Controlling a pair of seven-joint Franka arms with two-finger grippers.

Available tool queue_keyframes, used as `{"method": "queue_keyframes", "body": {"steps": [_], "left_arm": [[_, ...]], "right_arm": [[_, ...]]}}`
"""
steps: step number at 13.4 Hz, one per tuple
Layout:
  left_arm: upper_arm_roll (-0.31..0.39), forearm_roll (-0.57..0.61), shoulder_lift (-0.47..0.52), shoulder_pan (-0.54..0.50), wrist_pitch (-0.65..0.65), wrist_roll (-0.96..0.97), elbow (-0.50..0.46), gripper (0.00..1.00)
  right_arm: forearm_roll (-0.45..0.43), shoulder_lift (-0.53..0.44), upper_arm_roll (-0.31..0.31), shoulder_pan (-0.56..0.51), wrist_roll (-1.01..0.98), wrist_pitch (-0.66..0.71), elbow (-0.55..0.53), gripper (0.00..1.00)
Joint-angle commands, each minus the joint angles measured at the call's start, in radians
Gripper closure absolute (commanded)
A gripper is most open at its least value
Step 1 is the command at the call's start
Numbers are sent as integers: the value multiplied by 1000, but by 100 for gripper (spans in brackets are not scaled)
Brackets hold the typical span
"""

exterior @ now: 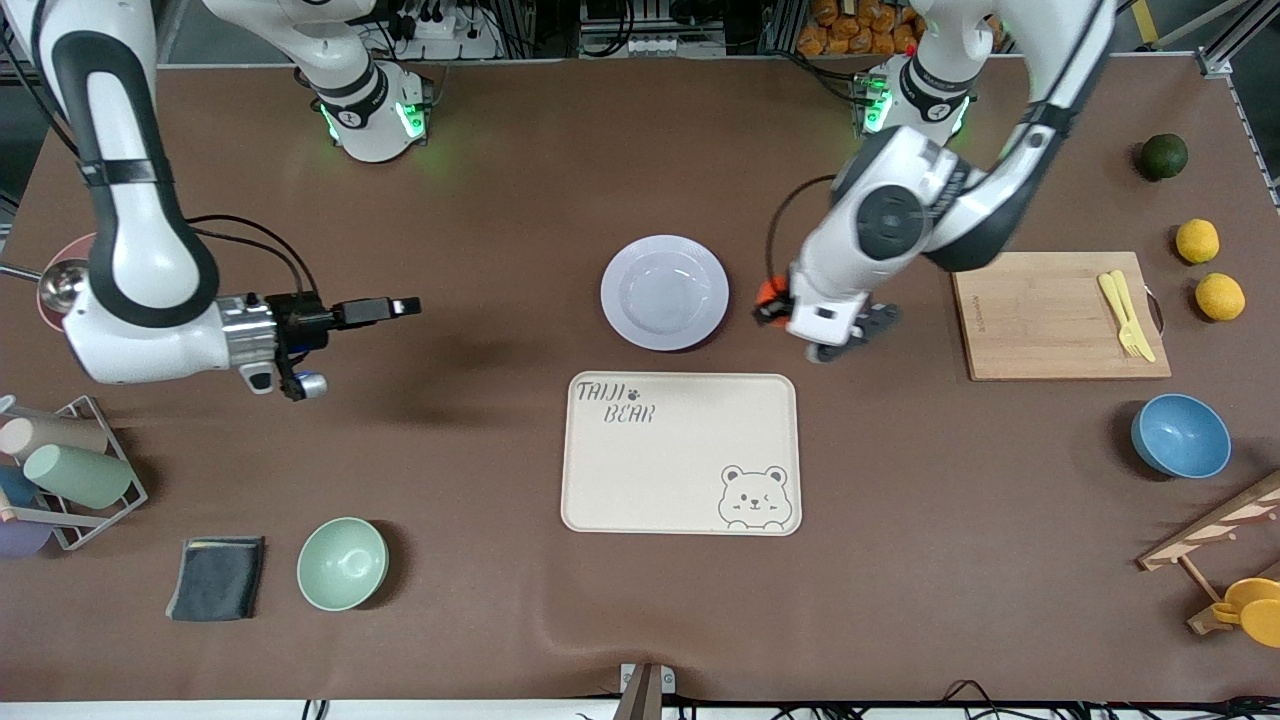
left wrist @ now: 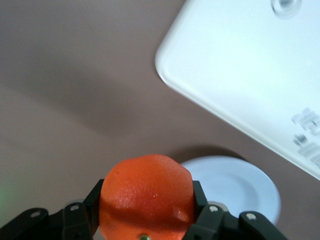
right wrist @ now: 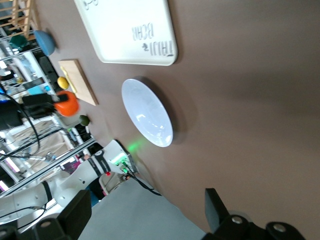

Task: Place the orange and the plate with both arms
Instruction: 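Carry the orange with the left gripper onto the white plate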

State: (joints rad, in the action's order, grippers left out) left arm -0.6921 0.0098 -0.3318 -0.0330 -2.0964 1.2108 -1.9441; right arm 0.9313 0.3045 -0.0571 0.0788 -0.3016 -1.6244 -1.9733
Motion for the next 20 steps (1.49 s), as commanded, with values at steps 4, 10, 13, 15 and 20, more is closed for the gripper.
{"method": "queue_keyframes", "body": {"steps": [4,10,13,15,20], "left_arm": [[17,30,-194,208,-149,314,56,100],[19,107,-338,228,-234,386,56,100],[48,113,-368,266,-269,415,65,96],[110,111,-371,330,-269,430,91,67],[169,116,-334,380,-261,421,157,0]], "right_arm": [[138,12,-6,104,-109,-138,-116,0],[211,22,-6,176,-160,-233,-154,0],[242,35,-6,193,-162,-255,-154,0],[245,35,-6,193,-209,-262,-174,0],[359,35,-4,242,-344,-340,-237,3]]}}
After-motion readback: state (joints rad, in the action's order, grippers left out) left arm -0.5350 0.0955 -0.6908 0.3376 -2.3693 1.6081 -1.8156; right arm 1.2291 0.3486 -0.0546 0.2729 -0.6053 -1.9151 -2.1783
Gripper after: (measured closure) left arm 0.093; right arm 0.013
